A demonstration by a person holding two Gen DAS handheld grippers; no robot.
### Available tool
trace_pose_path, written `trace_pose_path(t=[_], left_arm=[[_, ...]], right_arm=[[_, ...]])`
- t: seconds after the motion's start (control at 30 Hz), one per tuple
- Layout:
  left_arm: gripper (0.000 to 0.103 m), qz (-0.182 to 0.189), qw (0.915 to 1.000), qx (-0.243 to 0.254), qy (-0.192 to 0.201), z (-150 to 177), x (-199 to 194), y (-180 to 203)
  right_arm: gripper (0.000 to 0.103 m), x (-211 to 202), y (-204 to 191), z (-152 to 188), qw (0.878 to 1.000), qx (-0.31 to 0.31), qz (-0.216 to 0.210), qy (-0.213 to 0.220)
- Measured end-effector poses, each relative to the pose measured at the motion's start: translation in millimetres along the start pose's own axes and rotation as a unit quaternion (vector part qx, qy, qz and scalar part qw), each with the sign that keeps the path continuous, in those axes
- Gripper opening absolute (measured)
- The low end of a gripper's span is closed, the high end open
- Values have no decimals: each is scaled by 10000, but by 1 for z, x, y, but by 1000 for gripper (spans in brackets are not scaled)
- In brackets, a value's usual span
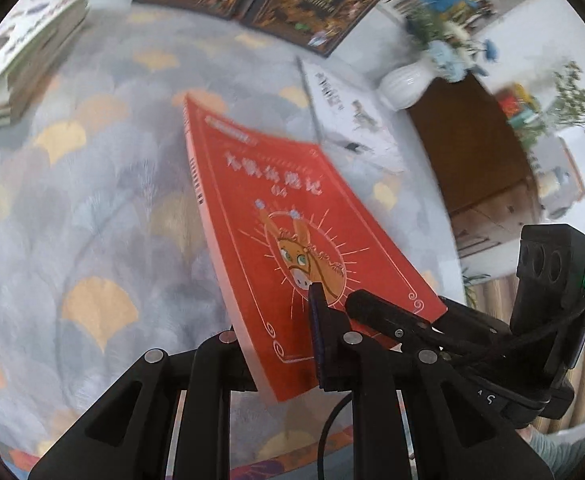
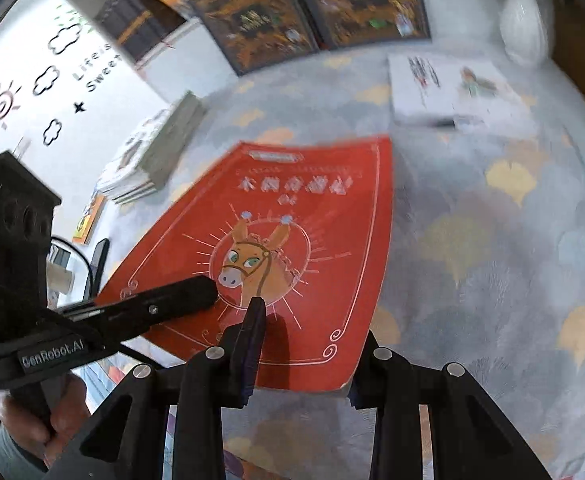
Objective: Organize books
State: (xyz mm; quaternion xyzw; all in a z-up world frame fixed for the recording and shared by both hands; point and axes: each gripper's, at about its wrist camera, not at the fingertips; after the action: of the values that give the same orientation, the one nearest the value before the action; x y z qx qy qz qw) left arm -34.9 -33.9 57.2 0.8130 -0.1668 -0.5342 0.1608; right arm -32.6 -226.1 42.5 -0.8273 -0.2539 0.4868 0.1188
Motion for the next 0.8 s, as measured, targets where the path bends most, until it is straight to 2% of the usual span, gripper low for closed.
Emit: trace_pose_path(t=[0.27, 0.47, 0.63, 0.8], left_arm=[[15, 332, 9986, 140, 385, -14, -47, -18], [15, 372, 9956, -2, 865, -37, -92, -48], [15, 157, 9914, -195, 1283, -62, -130, -97], [15, -207, 9887, -322, 1452, -87, -152, -155]], right_arm=[[32, -14, -58, -21, 9978, -499, 224, 386], [32, -11, -108, -53, 9951, -756, -2, 635], [32, 19, -166, -91, 9913, -1077, -228, 719], [34, 77, -223, -127, 9905, -1229, -199, 581]])
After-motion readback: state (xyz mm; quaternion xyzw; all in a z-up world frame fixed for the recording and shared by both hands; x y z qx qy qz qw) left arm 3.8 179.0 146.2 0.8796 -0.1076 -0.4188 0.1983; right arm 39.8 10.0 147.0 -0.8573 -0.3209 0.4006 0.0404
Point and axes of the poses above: each gripper's, at about its wrist camera, not at the fingertips, and x roughly the way its jaws point, y to its right, z to its underside, and after that the axes turned 6 degrees about -z, right-handed
